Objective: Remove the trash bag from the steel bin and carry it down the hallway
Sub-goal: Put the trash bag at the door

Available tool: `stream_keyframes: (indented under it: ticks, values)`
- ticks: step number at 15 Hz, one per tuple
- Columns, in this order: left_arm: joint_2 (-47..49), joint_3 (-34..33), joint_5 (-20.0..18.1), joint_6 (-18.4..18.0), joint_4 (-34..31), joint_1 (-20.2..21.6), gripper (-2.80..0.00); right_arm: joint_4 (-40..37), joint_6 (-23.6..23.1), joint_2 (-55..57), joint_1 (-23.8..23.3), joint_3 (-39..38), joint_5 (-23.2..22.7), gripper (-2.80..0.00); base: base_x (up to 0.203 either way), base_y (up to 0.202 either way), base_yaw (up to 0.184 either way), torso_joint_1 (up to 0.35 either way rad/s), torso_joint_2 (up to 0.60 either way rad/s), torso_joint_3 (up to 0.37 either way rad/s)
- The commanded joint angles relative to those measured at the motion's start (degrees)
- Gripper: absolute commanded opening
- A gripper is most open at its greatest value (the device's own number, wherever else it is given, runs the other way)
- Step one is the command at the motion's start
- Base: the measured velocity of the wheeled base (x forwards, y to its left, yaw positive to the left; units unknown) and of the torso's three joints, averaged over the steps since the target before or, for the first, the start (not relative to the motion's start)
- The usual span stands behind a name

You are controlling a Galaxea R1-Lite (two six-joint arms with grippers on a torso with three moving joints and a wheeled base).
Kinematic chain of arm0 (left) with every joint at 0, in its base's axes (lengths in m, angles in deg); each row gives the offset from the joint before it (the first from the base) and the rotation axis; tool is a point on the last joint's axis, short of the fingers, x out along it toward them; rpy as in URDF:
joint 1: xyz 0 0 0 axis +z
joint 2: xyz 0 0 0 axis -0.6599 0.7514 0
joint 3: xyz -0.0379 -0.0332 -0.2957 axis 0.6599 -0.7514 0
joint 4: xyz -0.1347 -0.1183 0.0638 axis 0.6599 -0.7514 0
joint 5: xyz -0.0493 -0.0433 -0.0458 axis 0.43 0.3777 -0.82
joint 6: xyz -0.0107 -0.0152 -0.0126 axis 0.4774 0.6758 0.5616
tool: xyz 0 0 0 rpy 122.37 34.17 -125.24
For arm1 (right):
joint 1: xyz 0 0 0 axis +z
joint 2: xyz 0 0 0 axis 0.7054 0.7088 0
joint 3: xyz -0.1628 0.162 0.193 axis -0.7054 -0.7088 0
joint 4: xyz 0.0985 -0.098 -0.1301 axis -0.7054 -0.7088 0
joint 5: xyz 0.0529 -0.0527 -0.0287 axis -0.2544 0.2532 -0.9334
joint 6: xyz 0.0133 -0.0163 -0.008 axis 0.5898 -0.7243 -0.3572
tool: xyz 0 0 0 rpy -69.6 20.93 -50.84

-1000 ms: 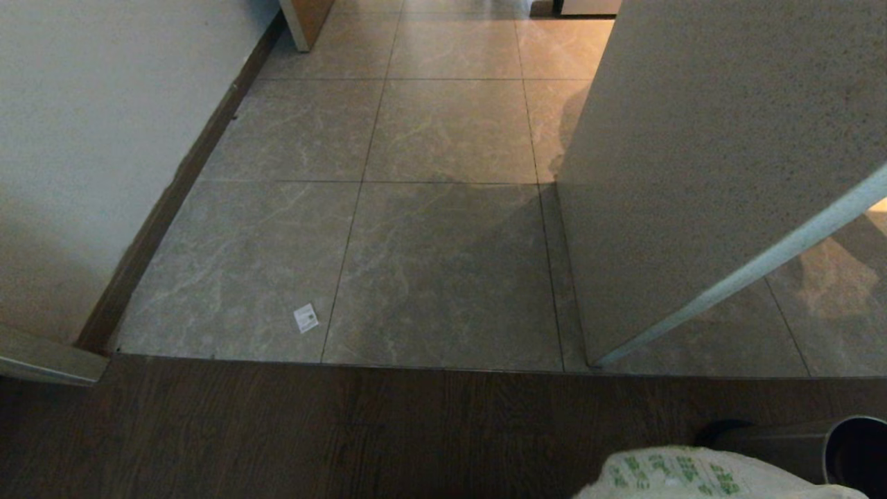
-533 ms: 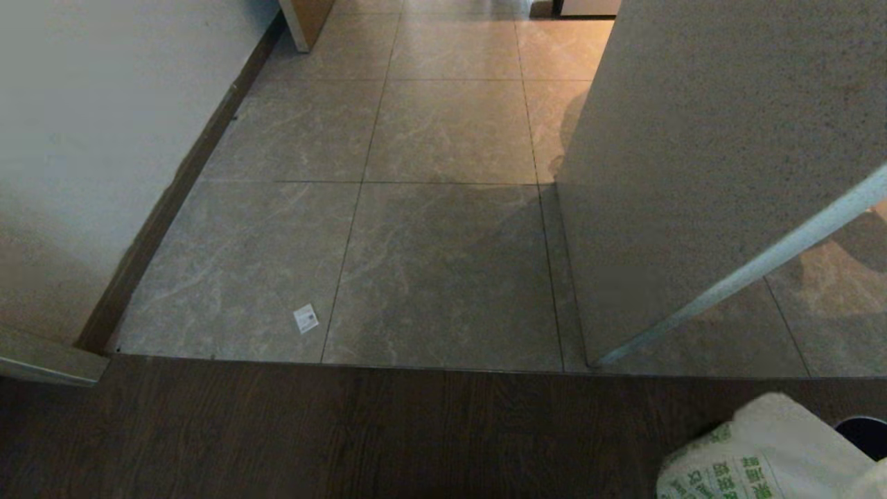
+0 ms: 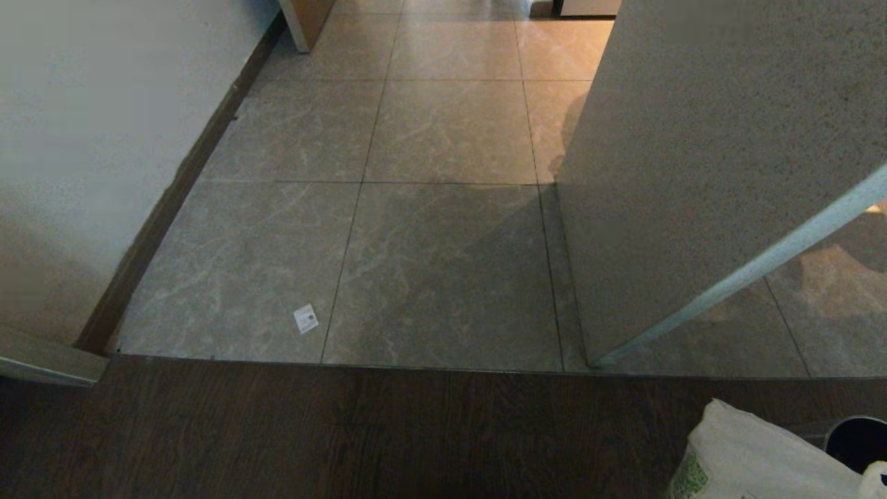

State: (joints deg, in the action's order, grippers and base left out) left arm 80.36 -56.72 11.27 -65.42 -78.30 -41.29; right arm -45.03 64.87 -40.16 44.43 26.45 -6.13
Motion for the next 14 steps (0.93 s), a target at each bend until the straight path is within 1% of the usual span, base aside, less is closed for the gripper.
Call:
stream_keyframes:
  ticks: [1, 4, 5, 7, 14]
  values:
    - [-0.02, 0.00, 0.02, 0.05, 0.00, 0.00, -2.80, -0.06, 0.13, 0.05, 0.00, -0.09, -0.07, -2.80, 0.000, 0.000, 0.000, 0.000, 0.00, 0.000]
    - [-0.02, 0.00, 0.02, -0.04, 0.00, 0.00, -2.80, -0.29, -0.47, 0.05, 0.00, -0.09, -0.15, -2.80, 0.000, 0.000, 0.000, 0.000, 0.00, 0.000]
    - [-0.02, 0.00, 0.02, -0.03, 0.00, 0.00, -2.80, -0.09, 0.46, 0.13, 0.00, -0.09, -0.07, -2.80, 0.000, 0.000, 0.000, 0.000, 0.00, 0.000]
    - [-0.02, 0.00, 0.02, 0.00, 0.07, 0.00, -2.80, -0.15, 0.84, 0.05, 0.00, -0.09, -0.07, -2.80, 0.000, 0.000, 0.000, 0.000, 0.00, 0.000]
    - [-0.02, 0.00, 0.02, -0.04, 0.00, 0.00, -2.80, -0.32, 0.14, 0.13, 0.00, -0.09, -0.15, -2.80, 0.000, 0.000, 0.000, 0.000, 0.00, 0.000]
